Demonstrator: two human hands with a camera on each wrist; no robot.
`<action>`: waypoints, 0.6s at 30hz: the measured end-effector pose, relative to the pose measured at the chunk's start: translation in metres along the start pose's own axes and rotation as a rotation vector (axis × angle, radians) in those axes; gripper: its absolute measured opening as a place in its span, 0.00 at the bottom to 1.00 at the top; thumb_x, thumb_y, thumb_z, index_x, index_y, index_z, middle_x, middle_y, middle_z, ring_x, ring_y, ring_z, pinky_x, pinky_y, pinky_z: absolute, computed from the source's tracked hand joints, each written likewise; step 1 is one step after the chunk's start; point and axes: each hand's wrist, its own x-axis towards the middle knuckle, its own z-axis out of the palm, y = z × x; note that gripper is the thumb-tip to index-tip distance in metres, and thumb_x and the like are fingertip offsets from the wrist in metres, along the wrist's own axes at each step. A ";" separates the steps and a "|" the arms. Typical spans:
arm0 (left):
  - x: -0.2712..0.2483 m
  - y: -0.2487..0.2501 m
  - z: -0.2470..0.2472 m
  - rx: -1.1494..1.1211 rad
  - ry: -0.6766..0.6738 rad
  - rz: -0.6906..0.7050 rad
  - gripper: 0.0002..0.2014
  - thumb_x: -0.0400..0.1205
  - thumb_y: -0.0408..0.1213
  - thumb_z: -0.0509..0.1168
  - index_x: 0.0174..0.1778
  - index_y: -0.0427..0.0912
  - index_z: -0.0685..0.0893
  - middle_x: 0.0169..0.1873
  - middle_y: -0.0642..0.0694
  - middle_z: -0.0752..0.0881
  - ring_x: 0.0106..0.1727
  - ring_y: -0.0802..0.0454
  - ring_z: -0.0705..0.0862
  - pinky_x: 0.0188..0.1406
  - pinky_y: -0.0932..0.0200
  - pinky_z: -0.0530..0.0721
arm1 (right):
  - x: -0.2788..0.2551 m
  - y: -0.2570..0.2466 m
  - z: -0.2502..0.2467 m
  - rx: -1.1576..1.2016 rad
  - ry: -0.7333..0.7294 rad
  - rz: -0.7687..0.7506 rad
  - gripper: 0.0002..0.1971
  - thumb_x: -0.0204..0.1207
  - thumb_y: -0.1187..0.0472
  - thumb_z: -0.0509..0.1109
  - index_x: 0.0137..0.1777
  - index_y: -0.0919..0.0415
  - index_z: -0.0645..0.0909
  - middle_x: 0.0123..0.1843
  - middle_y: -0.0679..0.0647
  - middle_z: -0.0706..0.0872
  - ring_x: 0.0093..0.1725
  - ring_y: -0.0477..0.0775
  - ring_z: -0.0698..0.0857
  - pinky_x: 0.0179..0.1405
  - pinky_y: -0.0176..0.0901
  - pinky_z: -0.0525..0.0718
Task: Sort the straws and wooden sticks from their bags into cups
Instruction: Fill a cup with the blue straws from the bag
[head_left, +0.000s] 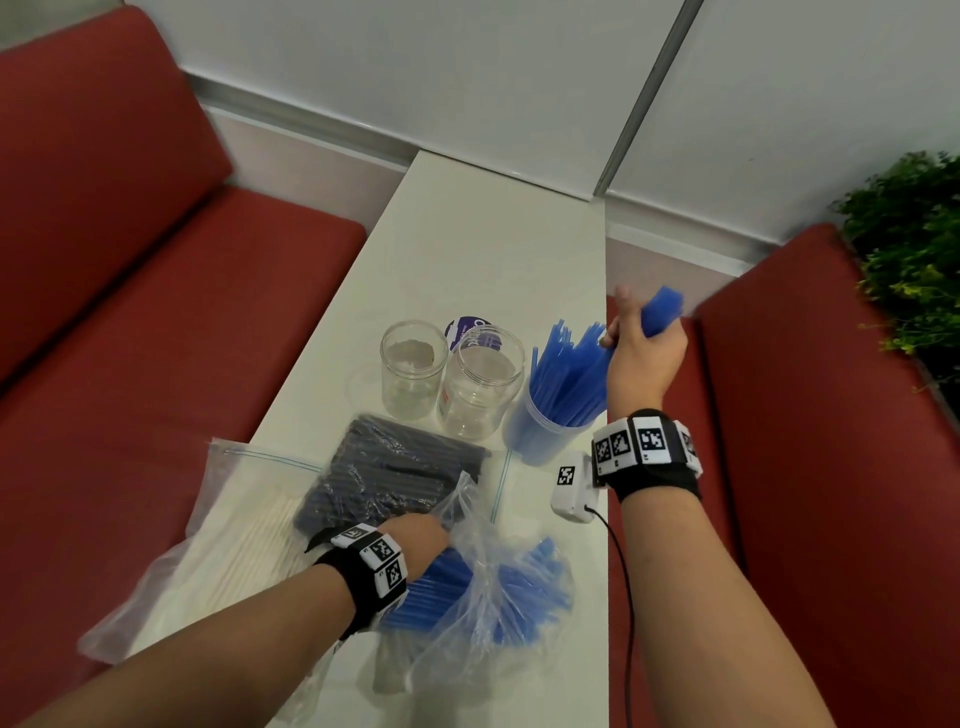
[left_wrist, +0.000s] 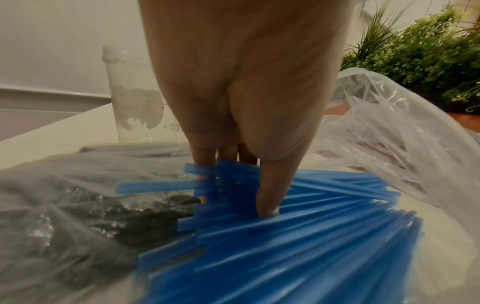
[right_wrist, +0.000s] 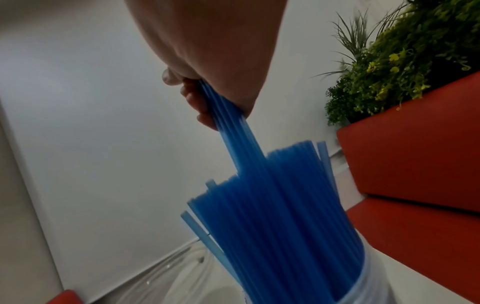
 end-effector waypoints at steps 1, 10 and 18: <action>0.000 0.000 0.000 -0.004 0.000 -0.003 0.17 0.84 0.25 0.61 0.69 0.34 0.80 0.67 0.35 0.81 0.66 0.38 0.82 0.67 0.46 0.81 | -0.003 0.006 0.000 0.003 -0.002 0.008 0.20 0.81 0.47 0.77 0.43 0.64 0.79 0.28 0.53 0.80 0.29 0.50 0.78 0.32 0.40 0.81; -0.004 0.002 -0.003 -0.029 0.016 -0.014 0.18 0.85 0.26 0.61 0.71 0.37 0.79 0.67 0.35 0.82 0.66 0.38 0.82 0.68 0.48 0.81 | -0.003 0.008 -0.001 0.051 -0.070 -0.010 0.20 0.80 0.48 0.79 0.43 0.64 0.77 0.27 0.49 0.78 0.29 0.47 0.76 0.34 0.38 0.80; -0.011 0.006 -0.007 -0.006 0.022 -0.027 0.17 0.89 0.30 0.56 0.74 0.36 0.77 0.69 0.36 0.80 0.68 0.39 0.81 0.70 0.48 0.79 | -0.012 0.014 0.000 0.031 -0.117 0.041 0.17 0.80 0.50 0.79 0.39 0.57 0.77 0.29 0.52 0.77 0.29 0.49 0.74 0.36 0.39 0.80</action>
